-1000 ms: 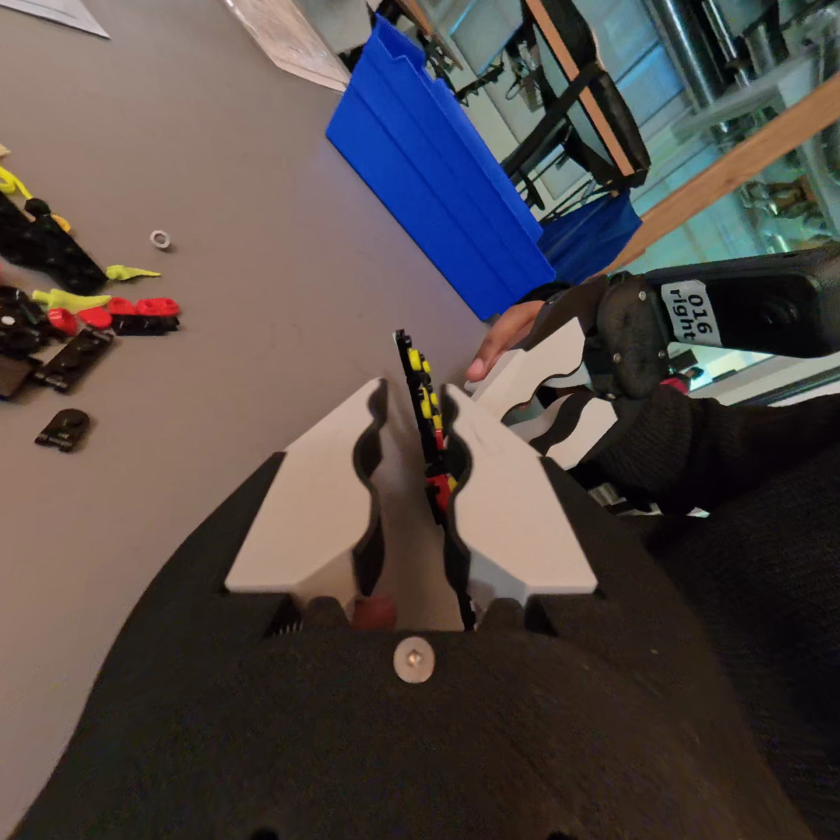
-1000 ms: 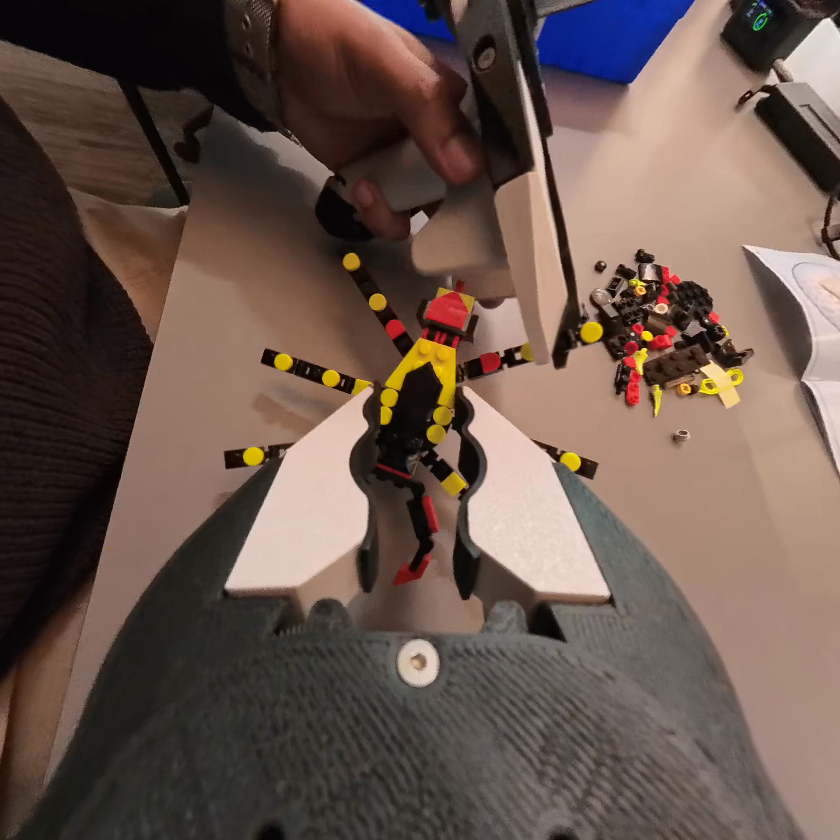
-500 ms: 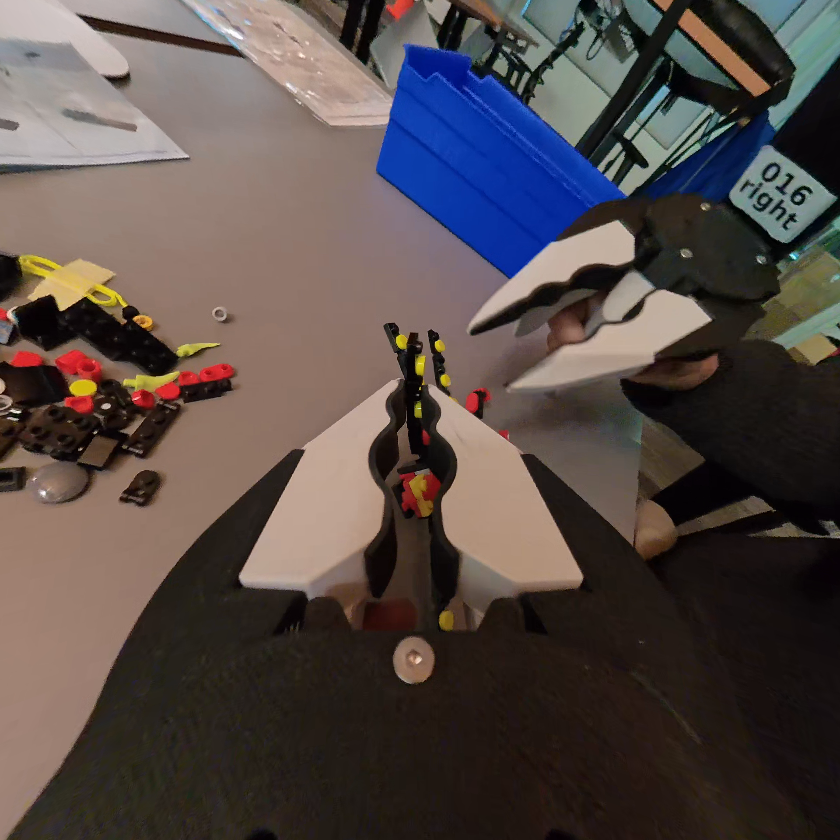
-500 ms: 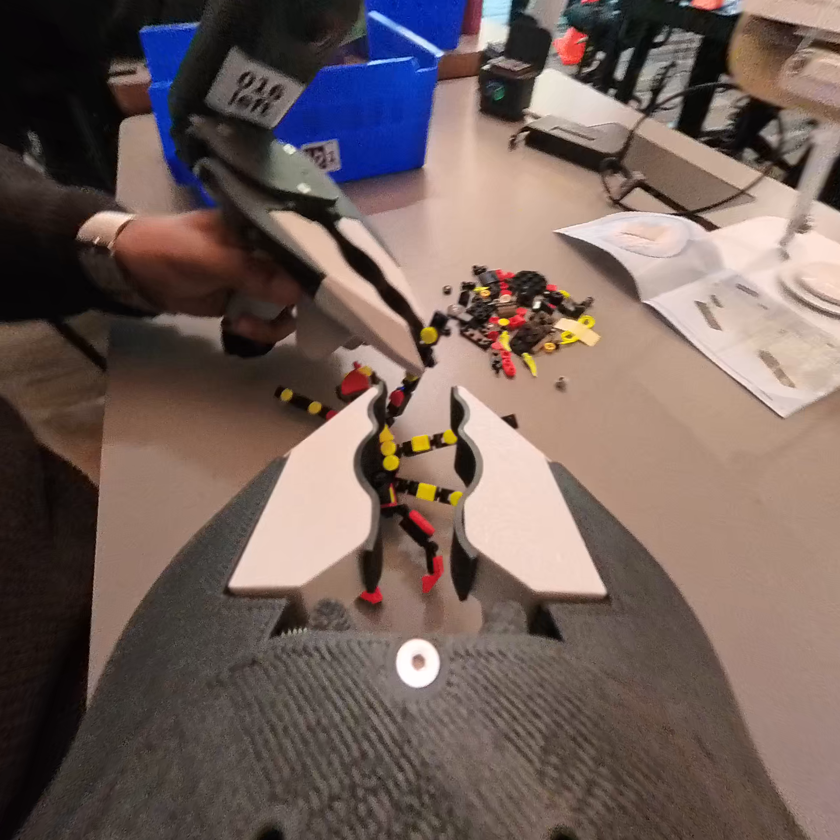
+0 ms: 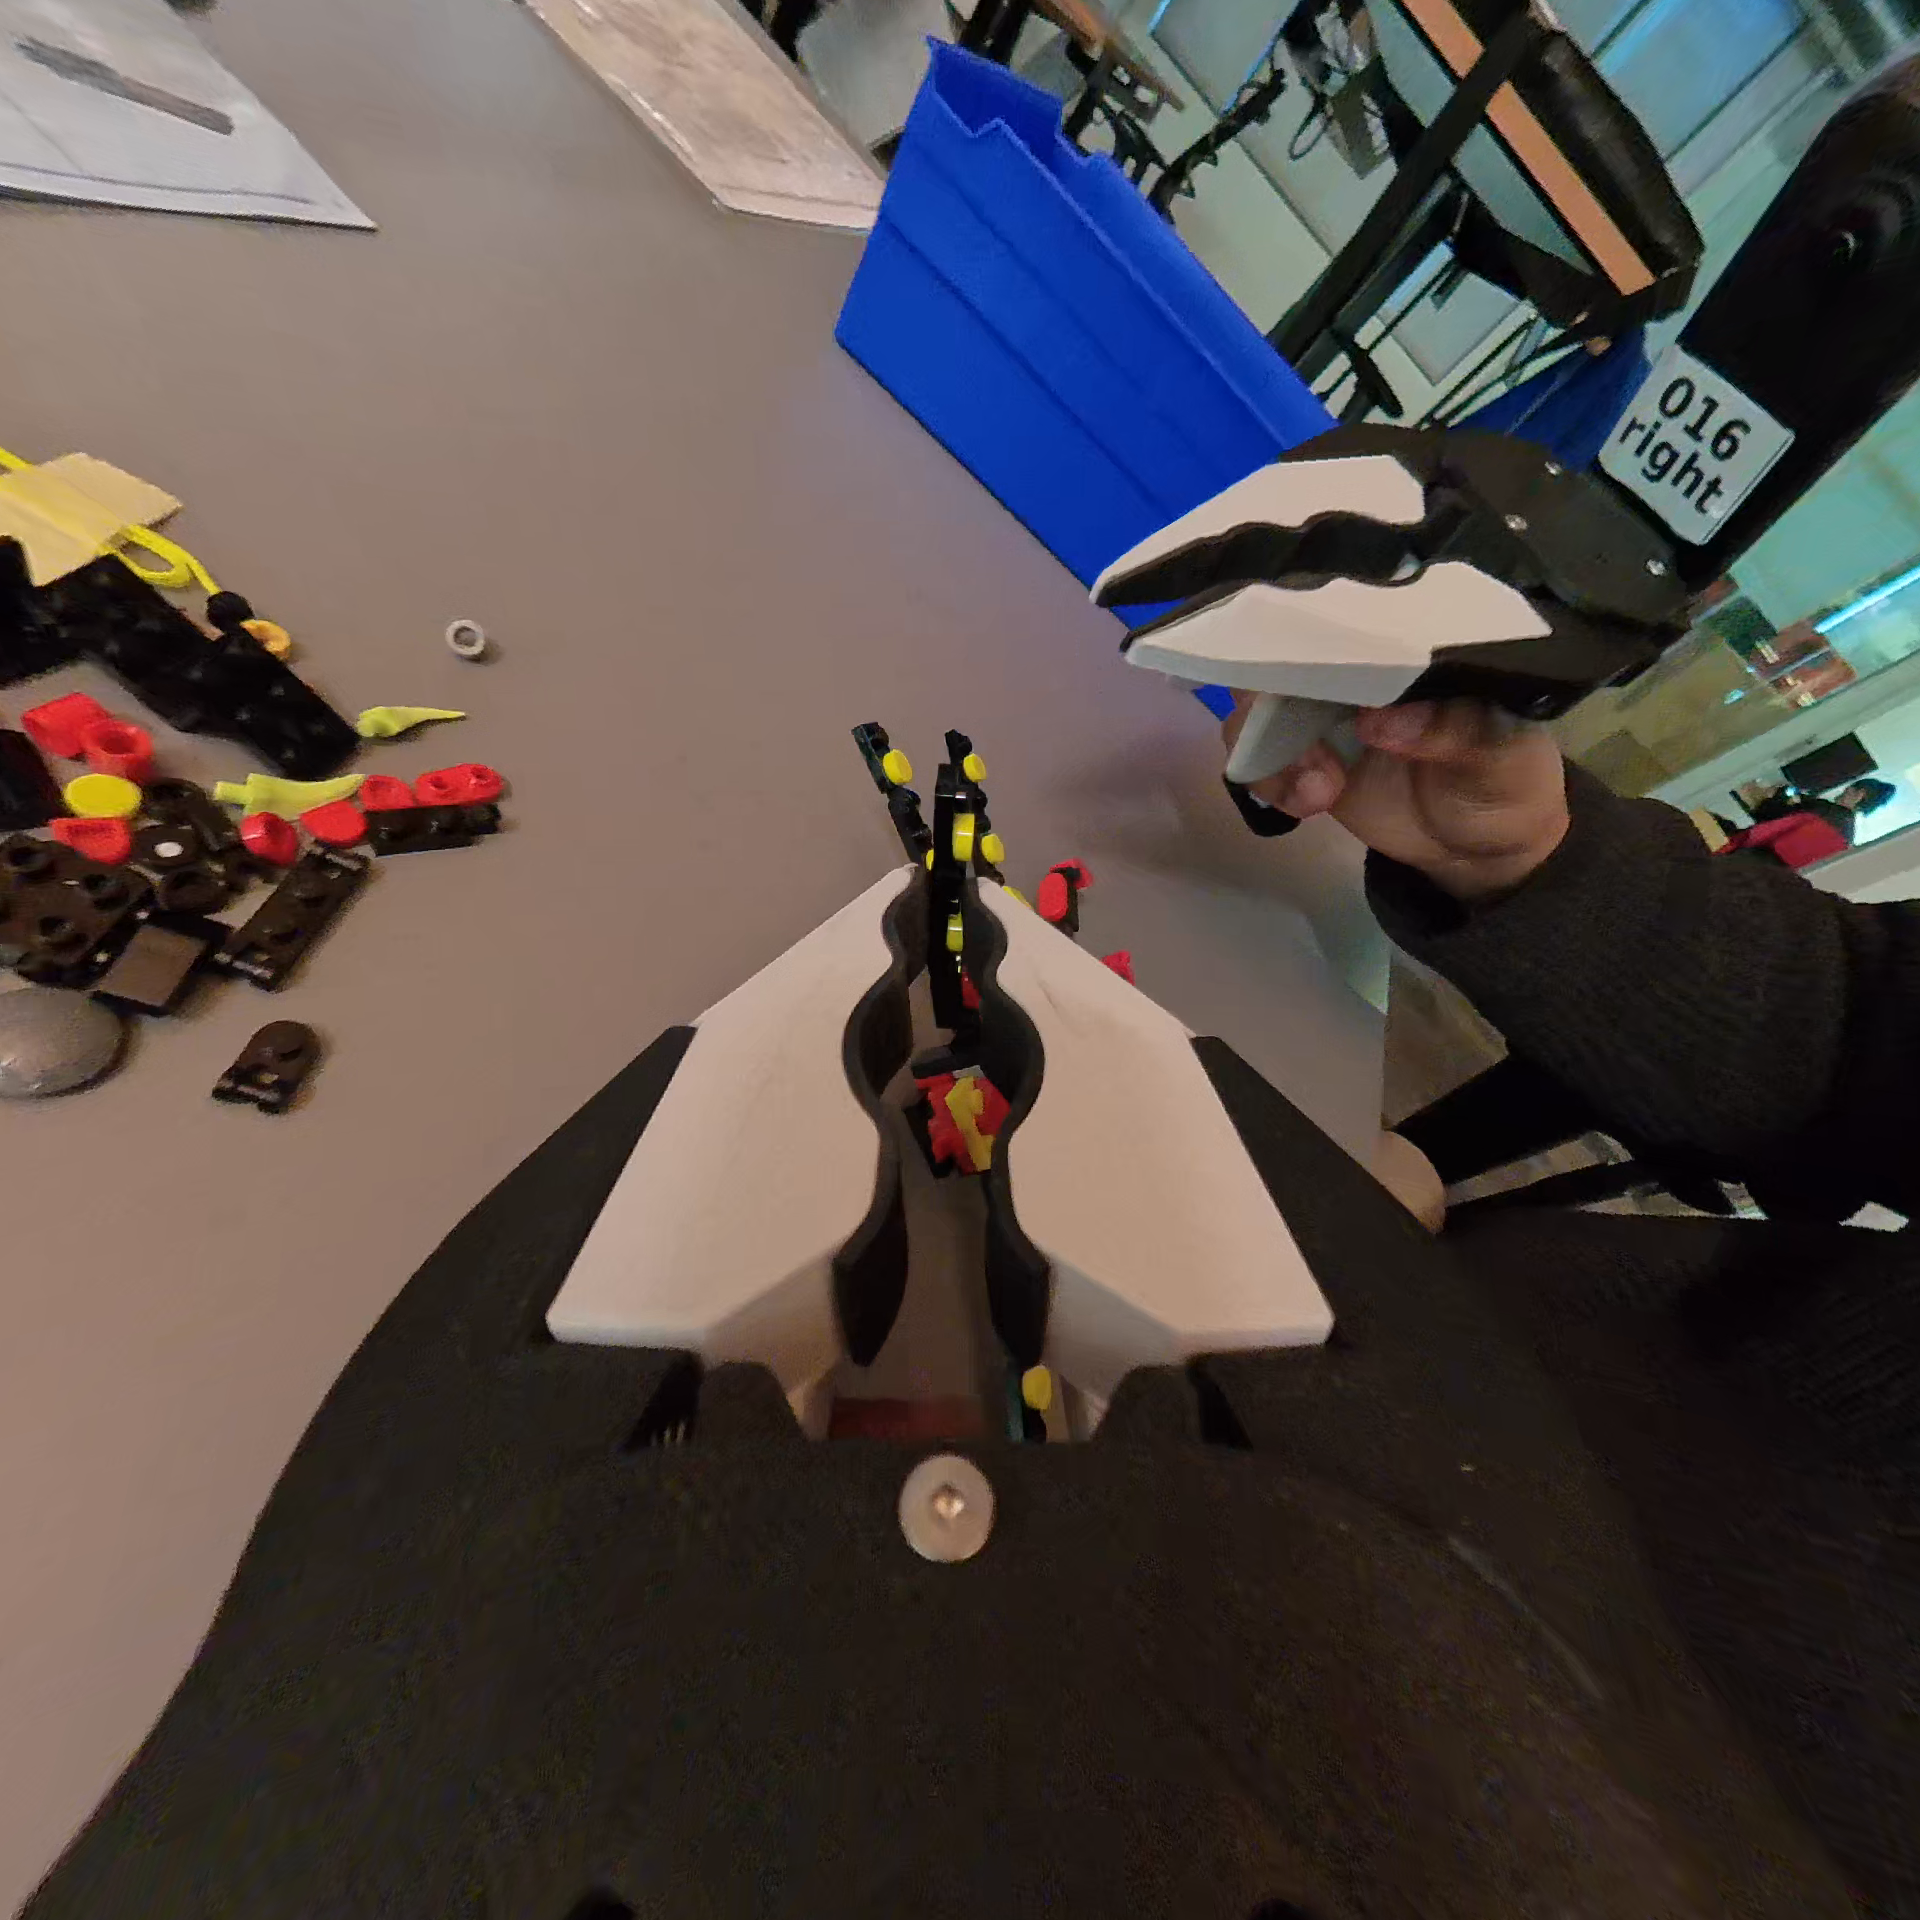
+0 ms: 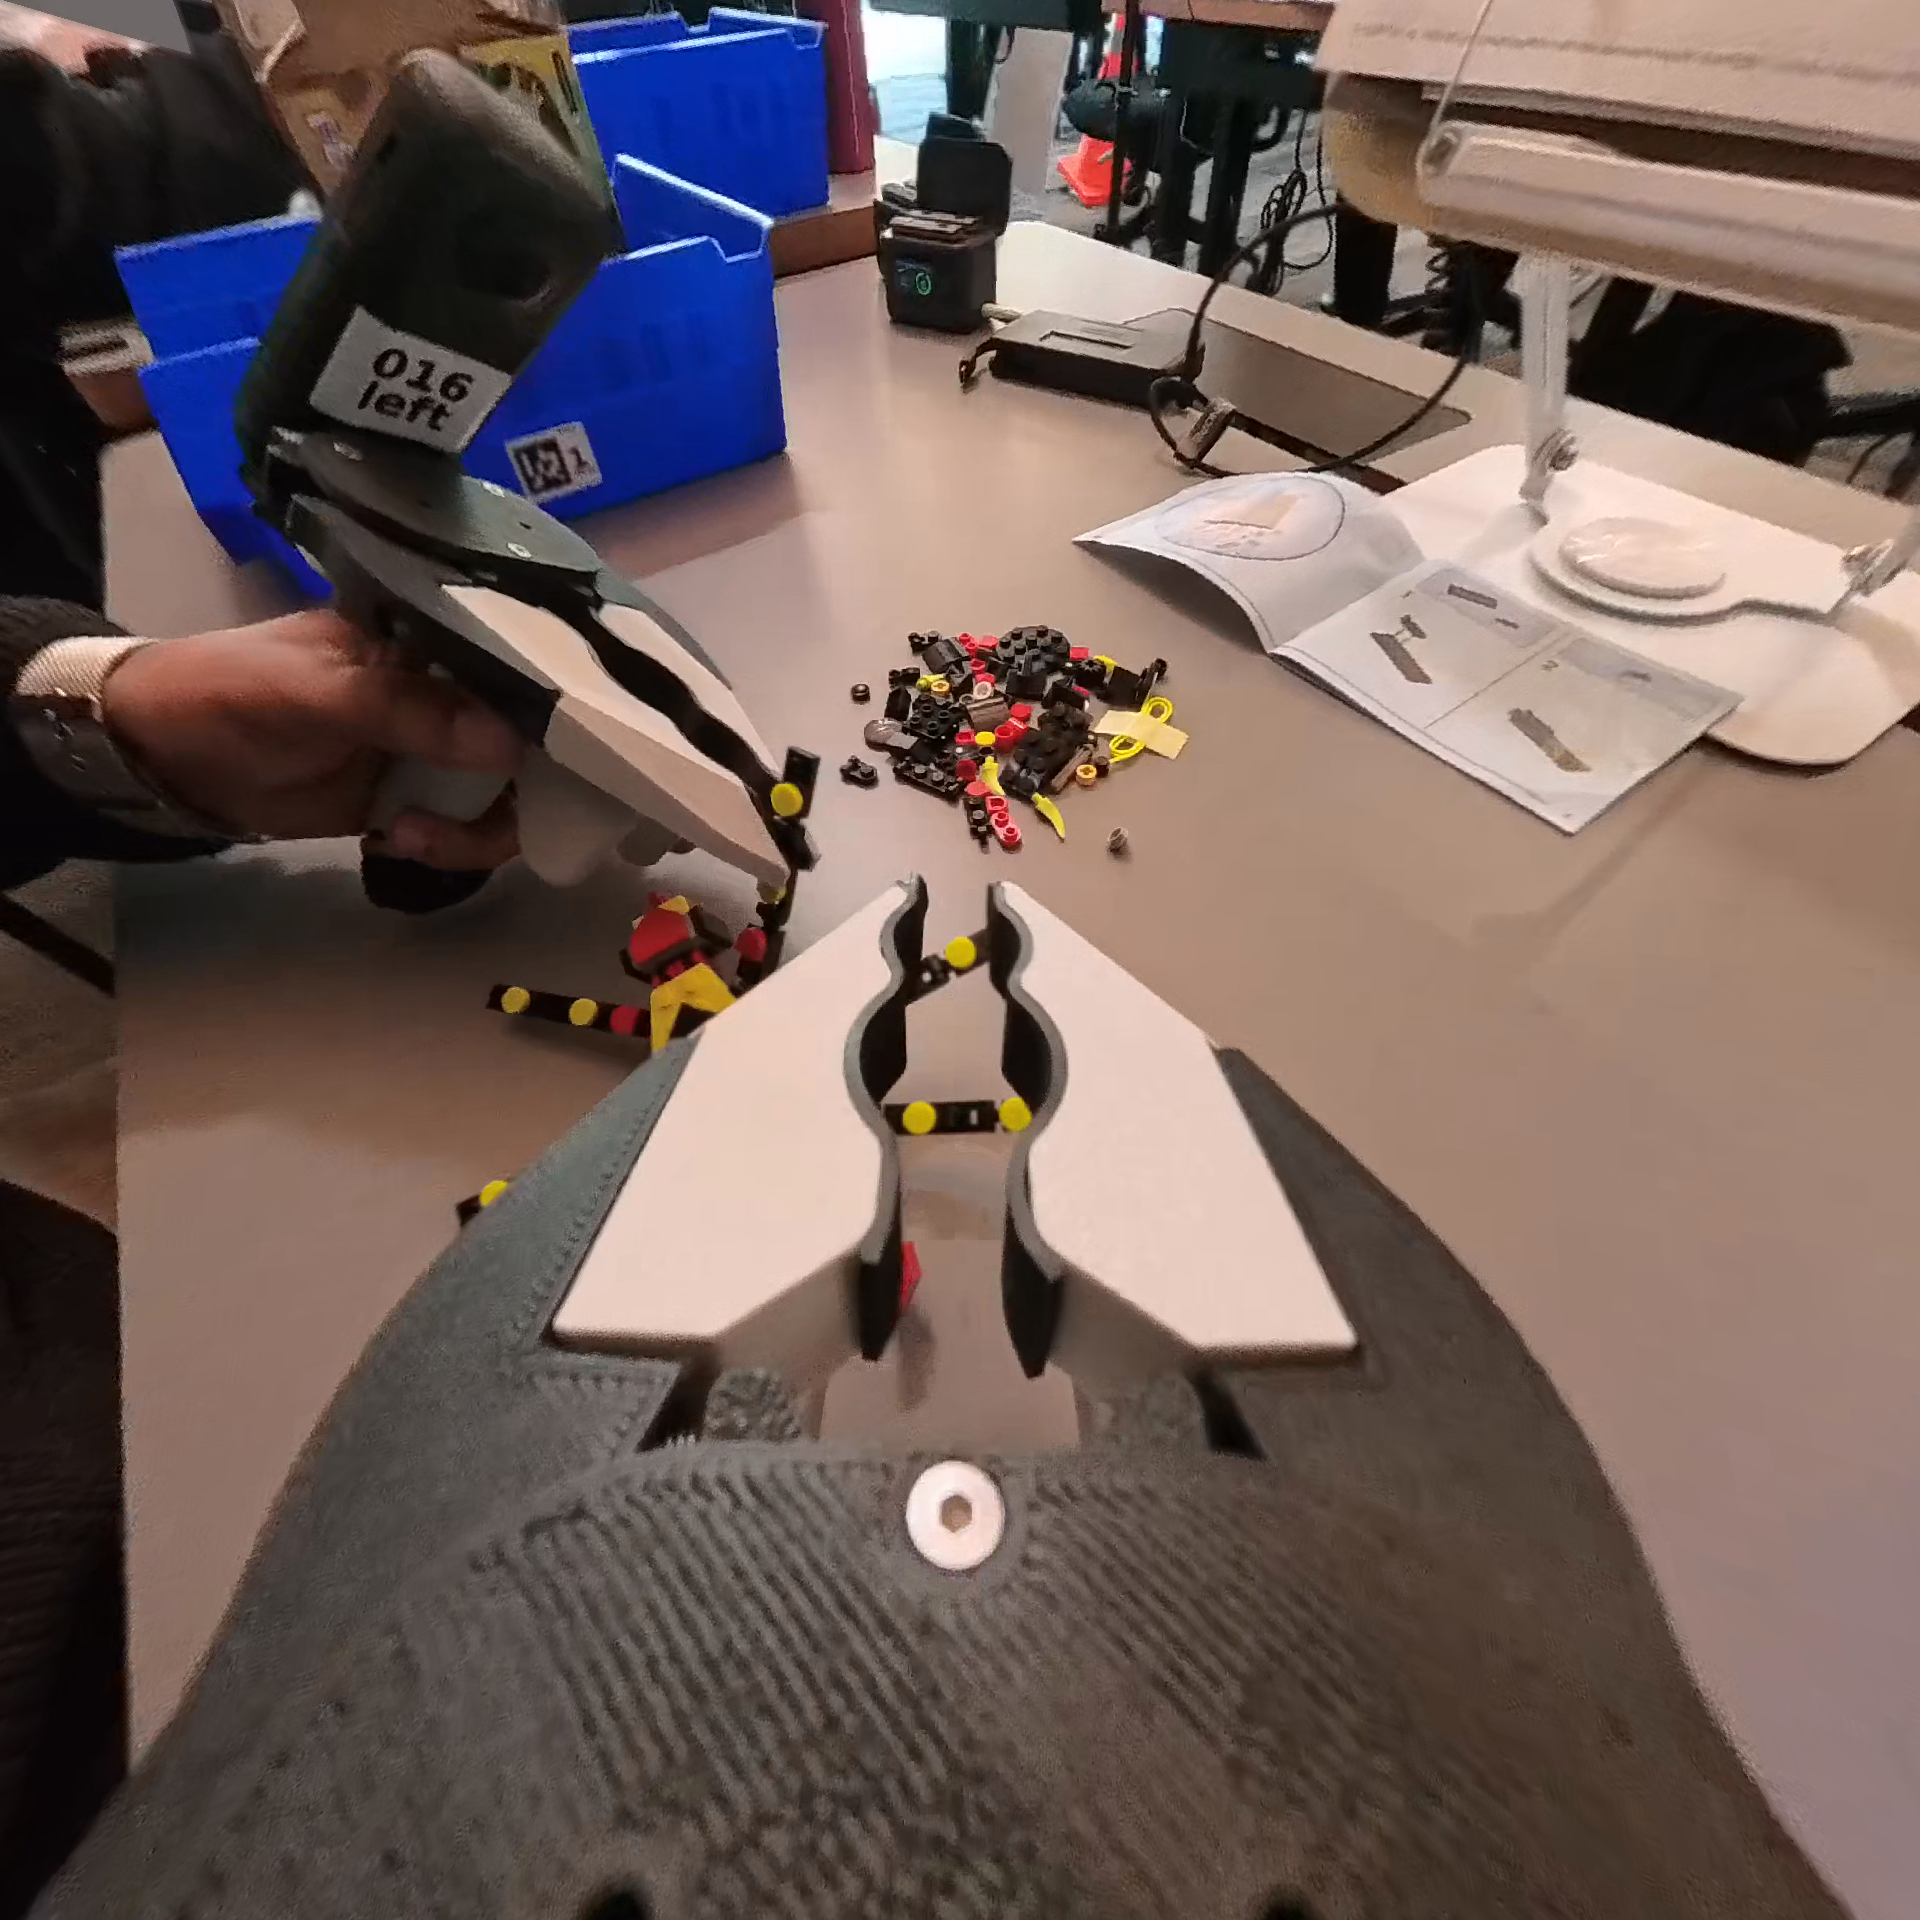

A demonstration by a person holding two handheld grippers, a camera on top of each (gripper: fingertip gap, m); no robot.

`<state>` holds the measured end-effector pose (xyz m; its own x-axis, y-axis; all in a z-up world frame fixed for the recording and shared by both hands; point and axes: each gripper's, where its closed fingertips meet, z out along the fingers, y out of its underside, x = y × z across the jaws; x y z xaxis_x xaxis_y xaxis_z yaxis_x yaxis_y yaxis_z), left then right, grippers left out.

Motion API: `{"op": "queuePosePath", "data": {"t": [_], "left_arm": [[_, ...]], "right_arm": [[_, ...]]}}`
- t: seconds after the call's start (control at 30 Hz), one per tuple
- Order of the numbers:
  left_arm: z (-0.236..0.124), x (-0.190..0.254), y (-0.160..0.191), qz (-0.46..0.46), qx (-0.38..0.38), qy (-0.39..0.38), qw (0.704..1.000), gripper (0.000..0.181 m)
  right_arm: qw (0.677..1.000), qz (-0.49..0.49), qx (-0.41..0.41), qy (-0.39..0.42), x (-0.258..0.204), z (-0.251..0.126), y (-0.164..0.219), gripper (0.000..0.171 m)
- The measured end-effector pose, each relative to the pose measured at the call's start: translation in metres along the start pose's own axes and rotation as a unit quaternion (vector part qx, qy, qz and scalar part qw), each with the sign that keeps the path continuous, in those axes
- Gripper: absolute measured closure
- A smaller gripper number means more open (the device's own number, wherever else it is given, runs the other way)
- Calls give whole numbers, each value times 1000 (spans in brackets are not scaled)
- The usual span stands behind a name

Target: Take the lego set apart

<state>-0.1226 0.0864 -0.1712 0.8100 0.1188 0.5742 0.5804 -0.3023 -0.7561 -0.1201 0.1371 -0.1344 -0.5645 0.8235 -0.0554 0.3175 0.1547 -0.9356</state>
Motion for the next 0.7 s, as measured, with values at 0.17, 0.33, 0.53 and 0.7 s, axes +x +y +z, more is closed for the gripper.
{"op": "queuePosePath", "data": {"t": [0.17,0.33,0.53,0.7], "left_arm": [[-3,-10,3,-1,-10,-23,1000,175],[-6,-27,6,-16,-24,-52,998,146],[-21,-37,-13,-30,28,-70,997,129],[-22,-2,-17,63,22,-7,998,136]], "right_arm": [[1000,28,-3,-8,2,1,3,159],[998,23,-60,-13,3,6,24,154],[998,33,-51,-14,7,3,21,154],[998,13,-56,-16,9,-1,22,154]]}}
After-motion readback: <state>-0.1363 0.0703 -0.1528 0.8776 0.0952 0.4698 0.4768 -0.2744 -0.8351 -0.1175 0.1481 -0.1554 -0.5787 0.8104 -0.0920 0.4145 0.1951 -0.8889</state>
